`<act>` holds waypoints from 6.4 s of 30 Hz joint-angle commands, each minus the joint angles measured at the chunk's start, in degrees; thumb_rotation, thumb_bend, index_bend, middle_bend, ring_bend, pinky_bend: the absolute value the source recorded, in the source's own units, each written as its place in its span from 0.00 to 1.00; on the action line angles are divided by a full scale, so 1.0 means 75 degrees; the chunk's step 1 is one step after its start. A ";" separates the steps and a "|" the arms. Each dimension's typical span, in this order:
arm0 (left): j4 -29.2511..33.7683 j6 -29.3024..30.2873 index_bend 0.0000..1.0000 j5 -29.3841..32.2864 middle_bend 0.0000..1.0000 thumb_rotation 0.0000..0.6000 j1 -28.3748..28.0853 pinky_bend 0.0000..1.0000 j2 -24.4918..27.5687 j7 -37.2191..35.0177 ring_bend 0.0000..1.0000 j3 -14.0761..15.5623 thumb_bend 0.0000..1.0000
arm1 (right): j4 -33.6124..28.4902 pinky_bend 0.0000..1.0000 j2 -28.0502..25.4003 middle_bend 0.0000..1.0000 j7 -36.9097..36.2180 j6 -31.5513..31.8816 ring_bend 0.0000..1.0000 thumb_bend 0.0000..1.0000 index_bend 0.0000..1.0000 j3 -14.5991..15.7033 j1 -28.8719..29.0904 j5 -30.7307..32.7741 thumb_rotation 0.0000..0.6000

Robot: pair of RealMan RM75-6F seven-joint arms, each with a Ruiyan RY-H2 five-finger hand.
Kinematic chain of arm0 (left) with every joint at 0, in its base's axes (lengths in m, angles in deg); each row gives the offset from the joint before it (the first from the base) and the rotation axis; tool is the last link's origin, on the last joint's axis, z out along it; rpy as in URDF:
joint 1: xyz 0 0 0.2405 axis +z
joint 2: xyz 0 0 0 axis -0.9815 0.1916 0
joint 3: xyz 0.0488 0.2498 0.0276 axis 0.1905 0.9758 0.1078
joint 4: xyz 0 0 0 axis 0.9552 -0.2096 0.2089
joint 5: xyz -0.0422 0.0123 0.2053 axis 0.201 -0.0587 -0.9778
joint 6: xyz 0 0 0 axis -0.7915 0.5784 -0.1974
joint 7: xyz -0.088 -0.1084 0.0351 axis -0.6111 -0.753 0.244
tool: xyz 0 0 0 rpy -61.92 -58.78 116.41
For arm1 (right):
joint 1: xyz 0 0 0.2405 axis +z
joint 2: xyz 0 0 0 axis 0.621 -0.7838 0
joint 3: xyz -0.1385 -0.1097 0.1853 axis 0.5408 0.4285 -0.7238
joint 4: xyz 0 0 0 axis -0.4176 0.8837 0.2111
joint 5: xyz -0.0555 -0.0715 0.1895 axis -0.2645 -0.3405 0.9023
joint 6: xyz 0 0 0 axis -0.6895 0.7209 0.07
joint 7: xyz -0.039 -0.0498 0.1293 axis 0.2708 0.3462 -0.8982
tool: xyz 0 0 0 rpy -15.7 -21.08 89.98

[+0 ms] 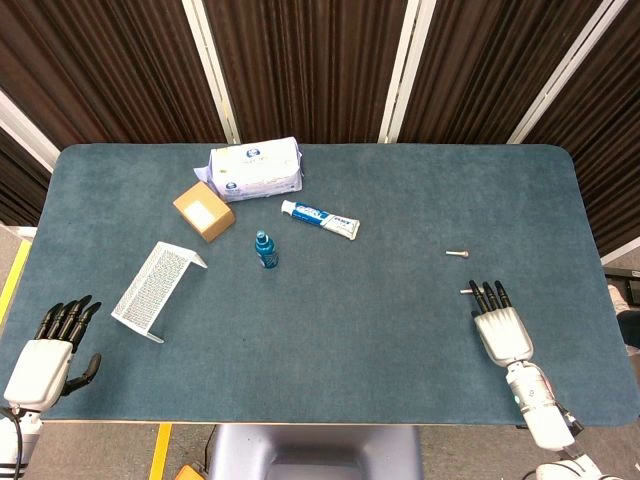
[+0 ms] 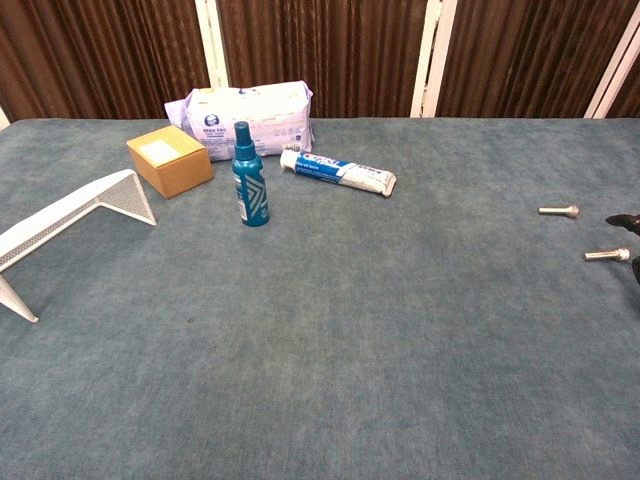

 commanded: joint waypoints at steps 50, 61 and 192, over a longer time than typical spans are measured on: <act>0.0098 -0.0012 0.00 -0.0019 0.00 1.00 0.0015 0.04 0.0024 0.0142 0.00 0.0043 0.45 | 0.0156 0.08 -0.0456 0.03 -0.3220 0.0274 0.00 0.46 0.66 -0.0218 -0.0505 0.0330 1.00; 0.0091 -0.0025 0.00 -0.0006 0.00 1.00 0.0014 0.04 0.0002 0.0168 0.00 0.0040 0.45 | 0.0251 0.08 -0.0445 0.03 -0.3363 0.0247 0.00 0.46 0.55 -0.0225 -0.0585 0.0395 1.00; 0.0028 -0.0451 0.00 0.0184 0.00 1.00 -0.0164 0.04 0.0025 0.0045 0.00 0.0095 0.45 | 0.1604 0.13 0.1120 0.06 0.1864 -0.1466 0.00 0.46 0.67 -0.0419 0.1833 0.1305 1.00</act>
